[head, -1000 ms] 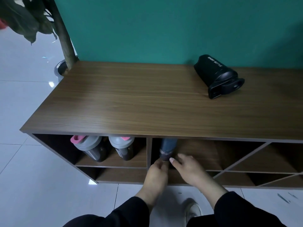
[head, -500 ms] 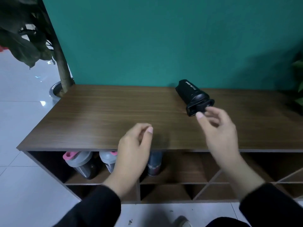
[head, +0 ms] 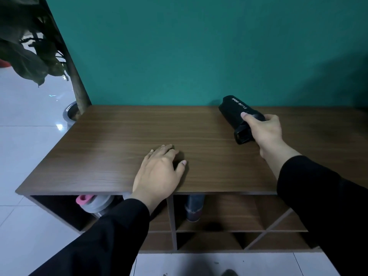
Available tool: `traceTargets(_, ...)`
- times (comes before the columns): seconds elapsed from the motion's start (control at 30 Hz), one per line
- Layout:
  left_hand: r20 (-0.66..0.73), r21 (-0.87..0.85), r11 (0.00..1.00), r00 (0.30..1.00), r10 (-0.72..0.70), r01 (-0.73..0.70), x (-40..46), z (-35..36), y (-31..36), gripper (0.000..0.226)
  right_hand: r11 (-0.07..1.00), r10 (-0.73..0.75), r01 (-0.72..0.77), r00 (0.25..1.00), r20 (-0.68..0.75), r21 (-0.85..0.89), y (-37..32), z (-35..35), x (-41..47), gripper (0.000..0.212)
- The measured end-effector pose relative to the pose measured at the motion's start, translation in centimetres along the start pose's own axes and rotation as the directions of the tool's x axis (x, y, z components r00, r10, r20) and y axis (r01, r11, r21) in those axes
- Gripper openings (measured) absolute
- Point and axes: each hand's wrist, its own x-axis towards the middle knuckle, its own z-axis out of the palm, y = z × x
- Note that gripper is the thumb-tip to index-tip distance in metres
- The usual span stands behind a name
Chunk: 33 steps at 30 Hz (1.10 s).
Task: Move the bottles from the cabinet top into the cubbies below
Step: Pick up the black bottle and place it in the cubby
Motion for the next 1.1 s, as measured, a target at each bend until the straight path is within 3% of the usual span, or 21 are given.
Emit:
traceTargets(0.17,-0.07,-0.093,0.994,0.996,0.058,-0.065,-0.7,-0.6,-0.1,0.061,0.964,-0.036,0.022,0.998,0.048,0.265,-1.1,-1.5,-4.1,0.062)
traceTargets(0.27,-0.214,-0.062,0.968,0.951,0.224,-0.242,-2.0,-1.4,0.1,0.081,0.951,-0.065,-0.012,0.969,0.239,0.309,-1.5,-4.0,-9.4,0.055)
traceTargets(0.37,-0.348,0.062,0.924,0.859,0.374,-0.377,-4.2,-2.8,1.0,0.092,0.952,0.02,-0.165,0.876,0.482,0.259,-1.2,-7.1,-15.3,0.049)
traceTargets(0.47,-0.348,0.156,0.84,0.768,0.538,-0.519,-7.5,-3.8,1.5,0.085,0.94,0.127,-0.3,0.75,0.649,0.163,0.7,-9.7,-19.5,0.058)
traceTargets(0.53,-0.316,0.152,0.808,0.747,0.585,-0.569,-9.8,-4.1,1.5,0.082,0.93,0.175,-0.351,0.685,0.707,0.109,2.1,-11.0,-21.6,0.06)
traceTargets(0.6,-0.274,0.113,0.813,0.768,0.579,-0.572,-12.2,-3.9,1.2,0.089,0.918,0.184,-0.385,0.617,0.765,0.09,3.8,-12.2,-22.9,0.07)
traceTargets(0.73,-0.136,-0.232,0.847,0.878,0.459,-0.478,-17.2,-1.7,0.6,0.086,0.96,0.024,-0.252,0.505,0.863,0.121,6.3,-13.1,-23.5,0.107)
traceTargets(0.8,0.016,-0.453,0.827,0.924,0.382,-0.334,-18.6,-0.3,0.7,0.085,0.946,0.049,-0.307,0.449,0.892,0.103,8.6,-12.8,-23.1,0.125)
traceTargets(0.87,0.213,-0.64,0.763,0.933,0.291,-0.092,-19.0,1.3,1.3,0.088,0.937,0.035,-0.317,0.506,0.862,0.148,11.2,-12.8,-22.2,0.127)
traceTargets(0.93,0.355,-0.711,0.695,0.907,0.227,0.104,-18.5,3.0,1.6,0.089,0.954,-0.041,-0.241,0.487,0.873,0.179,12.3,-12.8,-21.8,0.123)
traceTargets(0.97,0.407,-0.715,0.678,0.889,0.21,0.167,-18.2,3.7,1.8,0.089,0.96,-0.072,-0.201,0.493,0.867,0.194,12.9,-13.4,-21.6,0.117)
traceTargets(1.1,0.512,-0.717,0.645,0.827,0.232,0.264,-15.9,6.0,2.8,0.085,0.962,-0.031,-0.19,0.633,0.774,0.195,14.7,-12.5,-19.8,0.096)
